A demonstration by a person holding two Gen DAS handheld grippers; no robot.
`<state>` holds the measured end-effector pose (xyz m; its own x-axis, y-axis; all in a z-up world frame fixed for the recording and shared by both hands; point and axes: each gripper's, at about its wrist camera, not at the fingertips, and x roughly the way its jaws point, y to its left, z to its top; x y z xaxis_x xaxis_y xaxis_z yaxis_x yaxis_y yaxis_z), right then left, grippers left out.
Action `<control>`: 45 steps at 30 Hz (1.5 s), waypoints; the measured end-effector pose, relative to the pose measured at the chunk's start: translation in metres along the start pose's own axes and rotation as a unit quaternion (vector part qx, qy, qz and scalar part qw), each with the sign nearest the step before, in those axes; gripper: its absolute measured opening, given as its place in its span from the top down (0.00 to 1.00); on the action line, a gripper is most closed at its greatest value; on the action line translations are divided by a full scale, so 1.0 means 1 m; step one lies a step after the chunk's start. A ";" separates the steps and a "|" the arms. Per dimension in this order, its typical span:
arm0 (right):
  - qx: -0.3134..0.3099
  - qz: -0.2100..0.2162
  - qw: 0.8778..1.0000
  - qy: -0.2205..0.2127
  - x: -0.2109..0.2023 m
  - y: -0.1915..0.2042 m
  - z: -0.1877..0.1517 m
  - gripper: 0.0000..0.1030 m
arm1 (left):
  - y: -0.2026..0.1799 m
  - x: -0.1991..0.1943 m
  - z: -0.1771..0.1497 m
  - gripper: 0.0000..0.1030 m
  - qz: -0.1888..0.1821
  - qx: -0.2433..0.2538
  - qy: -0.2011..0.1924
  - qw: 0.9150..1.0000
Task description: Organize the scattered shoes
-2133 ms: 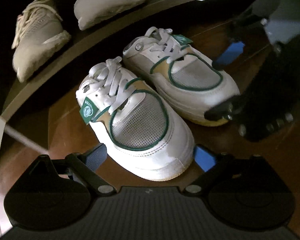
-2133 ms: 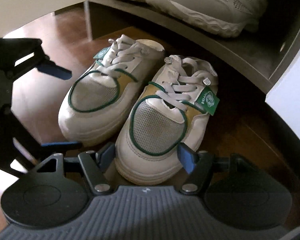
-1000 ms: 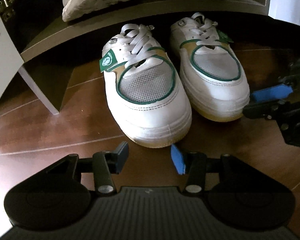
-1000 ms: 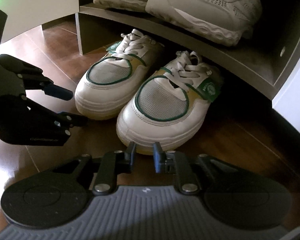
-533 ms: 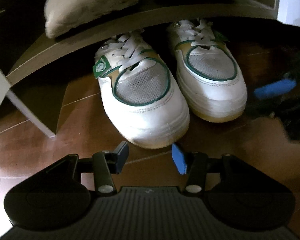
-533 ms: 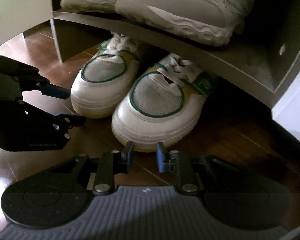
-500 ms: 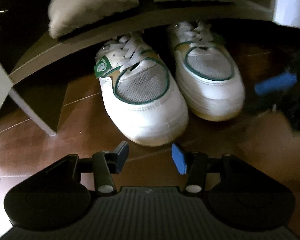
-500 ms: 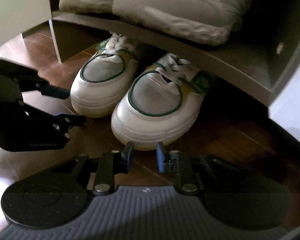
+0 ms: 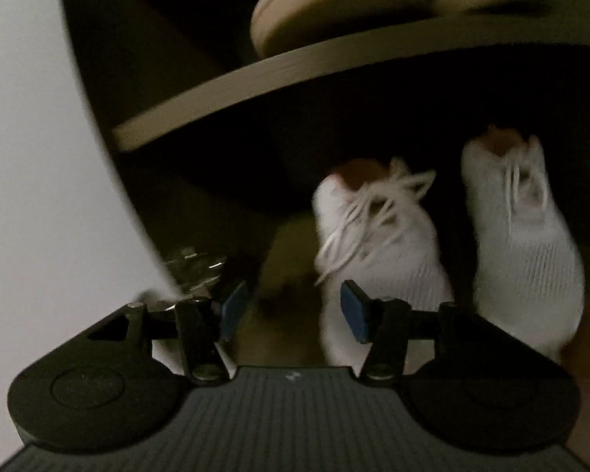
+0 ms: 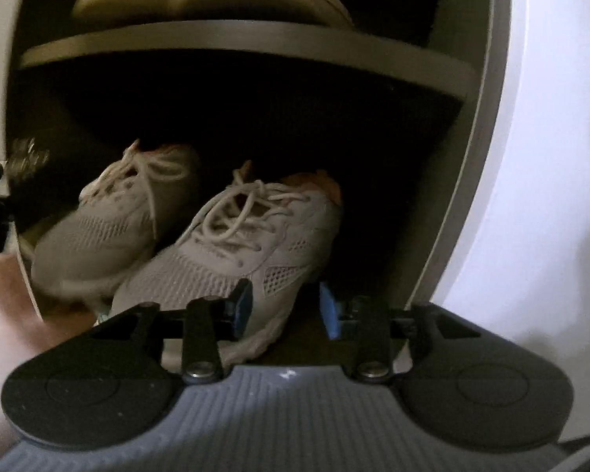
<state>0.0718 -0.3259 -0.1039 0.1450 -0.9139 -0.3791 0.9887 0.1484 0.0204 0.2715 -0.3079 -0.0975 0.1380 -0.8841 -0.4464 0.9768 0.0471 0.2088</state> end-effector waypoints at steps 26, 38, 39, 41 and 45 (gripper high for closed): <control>-0.081 0.054 0.995 0.023 0.017 0.027 0.003 0.23 | -0.024 0.044 0.008 0.26 -0.104 -0.010 0.004 0.995; 0.002 -0.009 0.999 0.039 0.039 0.026 0.004 0.09 | -0.010 -0.022 -0.058 0.24 -0.023 -0.079 0.003 0.997; 0.005 -0.002 0.999 0.042 0.041 0.024 0.004 0.08 | -0.015 -0.018 -0.067 0.24 -0.033 -0.074 0.015 0.997; 0.009 0.010 0.999 0.043 0.046 0.023 0.005 0.08 | -0.022 -0.031 -0.070 0.24 -0.032 -0.058 0.015 0.998; 0.009 0.050 0.998 0.044 0.056 0.017 0.009 0.16 | -0.027 -0.021 -0.069 0.24 -0.033 -0.049 0.019 0.998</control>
<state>0.0971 -0.3775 -0.1162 0.2391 -0.8579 -0.4548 0.9703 0.2290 0.0783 0.2532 -0.2582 -0.1540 0.0776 -0.8691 -0.4885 0.9950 0.0367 0.0928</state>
